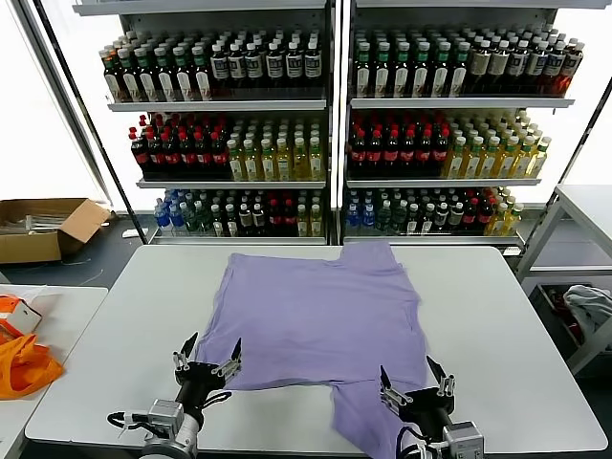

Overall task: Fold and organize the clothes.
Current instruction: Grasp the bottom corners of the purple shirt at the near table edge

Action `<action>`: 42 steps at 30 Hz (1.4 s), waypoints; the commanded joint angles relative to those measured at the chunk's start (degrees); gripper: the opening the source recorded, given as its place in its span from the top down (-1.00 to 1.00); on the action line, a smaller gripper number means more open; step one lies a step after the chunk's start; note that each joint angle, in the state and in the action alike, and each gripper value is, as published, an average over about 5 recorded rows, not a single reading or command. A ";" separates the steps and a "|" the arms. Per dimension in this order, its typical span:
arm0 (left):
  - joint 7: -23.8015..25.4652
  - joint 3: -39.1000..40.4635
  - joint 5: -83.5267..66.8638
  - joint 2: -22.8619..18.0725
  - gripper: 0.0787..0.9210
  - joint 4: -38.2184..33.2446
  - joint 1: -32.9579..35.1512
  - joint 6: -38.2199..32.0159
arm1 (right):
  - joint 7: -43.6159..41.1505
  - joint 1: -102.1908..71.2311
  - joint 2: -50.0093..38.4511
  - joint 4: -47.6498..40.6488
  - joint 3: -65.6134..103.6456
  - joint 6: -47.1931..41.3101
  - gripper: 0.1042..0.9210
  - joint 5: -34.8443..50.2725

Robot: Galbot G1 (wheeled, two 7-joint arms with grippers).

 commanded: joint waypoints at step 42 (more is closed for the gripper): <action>-0.08 -4.37 -8.18 2.24 -0.77 6.88 0.89 4.90 | 6.56 -2.82 -2.88 -5.32 -5.08 -0.87 -0.76 11.10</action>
